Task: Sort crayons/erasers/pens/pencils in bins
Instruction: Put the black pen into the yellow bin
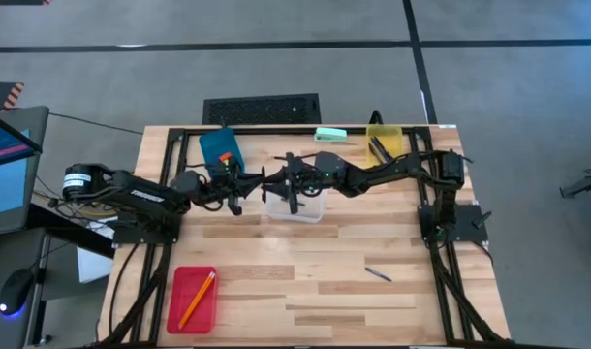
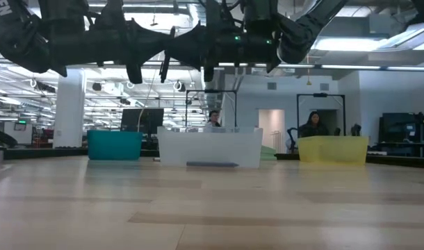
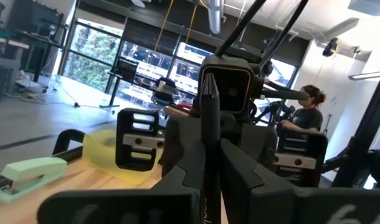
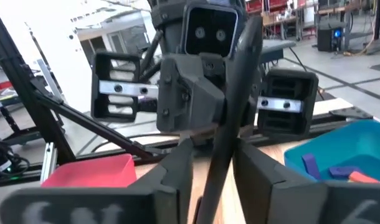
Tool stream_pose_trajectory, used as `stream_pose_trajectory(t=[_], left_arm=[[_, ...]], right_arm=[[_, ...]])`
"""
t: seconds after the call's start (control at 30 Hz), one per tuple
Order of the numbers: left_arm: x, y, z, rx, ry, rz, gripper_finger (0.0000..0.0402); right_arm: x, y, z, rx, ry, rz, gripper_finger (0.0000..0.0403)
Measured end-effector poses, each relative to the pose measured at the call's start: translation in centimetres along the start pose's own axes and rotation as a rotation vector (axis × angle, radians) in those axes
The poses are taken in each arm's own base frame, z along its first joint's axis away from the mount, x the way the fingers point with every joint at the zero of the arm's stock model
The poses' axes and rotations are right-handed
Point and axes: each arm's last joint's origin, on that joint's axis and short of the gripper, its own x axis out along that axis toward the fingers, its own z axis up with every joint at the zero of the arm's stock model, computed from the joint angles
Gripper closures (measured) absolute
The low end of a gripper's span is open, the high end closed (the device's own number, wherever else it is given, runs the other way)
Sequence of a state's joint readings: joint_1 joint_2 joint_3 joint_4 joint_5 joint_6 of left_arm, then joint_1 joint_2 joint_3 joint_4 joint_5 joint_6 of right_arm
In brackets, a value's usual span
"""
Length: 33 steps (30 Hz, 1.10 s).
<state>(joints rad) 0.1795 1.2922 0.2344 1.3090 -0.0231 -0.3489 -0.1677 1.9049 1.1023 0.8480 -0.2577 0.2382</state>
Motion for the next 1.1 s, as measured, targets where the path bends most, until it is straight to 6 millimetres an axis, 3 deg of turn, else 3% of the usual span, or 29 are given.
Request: stream_pose_trajectory(t=[0.23, 0.47, 0.73, 0.9, 1.1], left_arm=[[0.0, 0.0, 0.0, 0.012, -0.001, -0.004, 0.0390], [0.0, 0.0, 0.0, 0.020, -0.002, -0.003, 0.0386], [-0.1, -0.1, 0.6, 0.060, -0.036, -0.028, 0.0315], [-0.4, 0.2, 1.6, 0.095, -0.045, -0.079, 0.0285], [-0.7, 0.5, 1.6, 0.161, 0.042, -0.075, 0.0287]], right_arm=[[0.0, 0.0, 0.1, -0.003, -0.012, 0.002, 0.0337], [0.0, 0.0, 0.1, -0.001, -0.011, 0.001, 0.0361], [-0.5, -0.3, 0.5, -0.018, 0.060, -0.022, 0.0361], [-1.5, -0.5, 2.0, -0.049, 0.113, -0.054, 0.0362], [-4.0, -0.7, 4.5, -0.104, 0.233, -0.197, 0.0361]])
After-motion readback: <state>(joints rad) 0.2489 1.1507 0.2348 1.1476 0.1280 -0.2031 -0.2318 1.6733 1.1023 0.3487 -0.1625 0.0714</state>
